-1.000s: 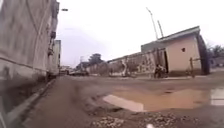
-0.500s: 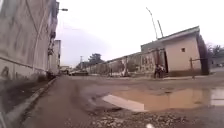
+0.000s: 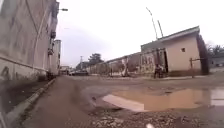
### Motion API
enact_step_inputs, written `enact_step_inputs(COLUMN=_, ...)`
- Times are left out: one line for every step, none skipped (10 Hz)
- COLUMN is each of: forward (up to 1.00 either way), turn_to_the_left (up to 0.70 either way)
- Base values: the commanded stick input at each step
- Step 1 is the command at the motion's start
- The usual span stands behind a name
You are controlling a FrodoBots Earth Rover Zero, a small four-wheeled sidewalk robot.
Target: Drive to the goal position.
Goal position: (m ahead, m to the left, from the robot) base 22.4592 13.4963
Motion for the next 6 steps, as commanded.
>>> enact_step_inputs(forward=0.0, turn_to_the_left=0.0)
enact_step_inputs(forward=0.0, turn_to_the_left=0.0)
enact_step_inputs(forward=0.0, turn_to_the_left=0.16)
enact_step_inputs(forward=0.0, turn_to_the_left=0.37)
enact_step_inputs(forward=0.0, turn_to_the_left=0.55)
enact_step_inputs(forward=0.0, turn_to_the_left=0.7)
